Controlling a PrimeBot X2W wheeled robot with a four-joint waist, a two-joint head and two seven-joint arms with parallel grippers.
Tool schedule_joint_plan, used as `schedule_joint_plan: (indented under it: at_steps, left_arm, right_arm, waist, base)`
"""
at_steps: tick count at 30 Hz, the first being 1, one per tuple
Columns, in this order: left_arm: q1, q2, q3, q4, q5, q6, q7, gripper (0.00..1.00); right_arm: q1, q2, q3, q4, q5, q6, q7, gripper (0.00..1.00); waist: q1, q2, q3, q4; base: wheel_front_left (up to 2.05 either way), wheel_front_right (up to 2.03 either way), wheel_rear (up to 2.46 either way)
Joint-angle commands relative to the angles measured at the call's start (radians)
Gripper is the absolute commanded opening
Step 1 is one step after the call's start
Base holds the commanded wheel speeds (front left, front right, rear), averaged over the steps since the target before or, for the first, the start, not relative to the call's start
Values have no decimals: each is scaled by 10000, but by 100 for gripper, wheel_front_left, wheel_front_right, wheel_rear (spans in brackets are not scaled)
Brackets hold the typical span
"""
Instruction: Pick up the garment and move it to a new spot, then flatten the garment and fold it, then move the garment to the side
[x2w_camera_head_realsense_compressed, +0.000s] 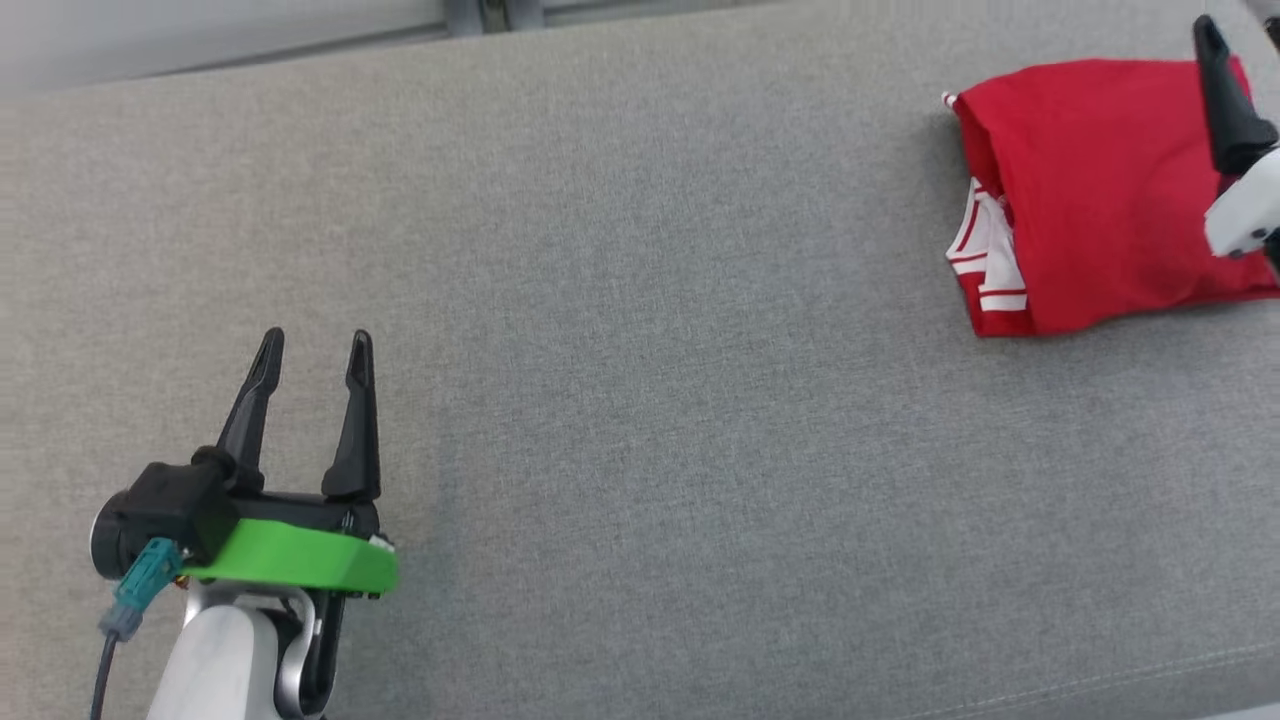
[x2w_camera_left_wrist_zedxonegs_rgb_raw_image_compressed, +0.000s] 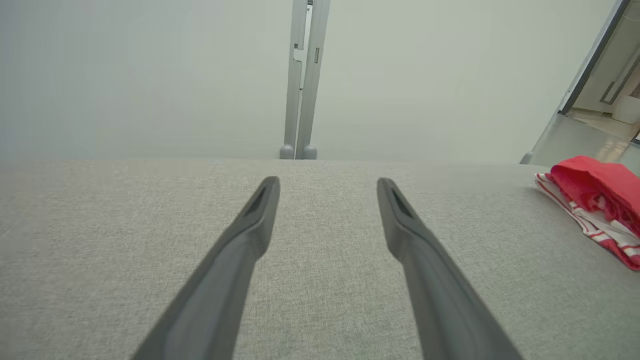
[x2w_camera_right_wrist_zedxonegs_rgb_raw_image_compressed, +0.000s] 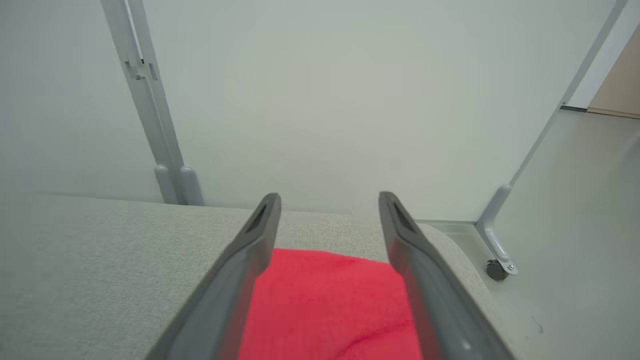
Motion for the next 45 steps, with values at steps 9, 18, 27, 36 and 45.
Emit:
schedule_joint_plan:
  at_steps: [9,18,27,36,45]
  left_arm:
    - [998,-64,600,-288,23,353,4,100]
    - [1678,-295,1057,224,-194,251,4,100]
    - [1949,-521,1187,600,138,18,4,100]
    - [1769,-626,1196,673,504,-71,4,100]
    - [1667,-706,1159,678,575,-83,4,100]
  right_arm:
    - [3010,809,-1432,-2624,-820,-16,-180,100]
    - [6177,2360,-3399,-4357,-2379,-14,-179,100]
    - [7797,3481,-4189,-4869,-3360,-13,-181,100]
    - [7753,3649,-4086,-5034,-3531,-13,-181,100]
    - [7667,3657,-4061,-4988,-3515,-13,-182,100]
  waist:
    - [-1,0,-2292,346]
    - [-1,0,-2638,399]
    - [-1,0,-2664,428]
    - [-1,0,-2648,410]
    - [-1,0,-2623,463]
  base:
    - [0,0,0]
    - [0,0,0]
    - [0,0,0]
    - [0,0,0]
    - [0,0,0]
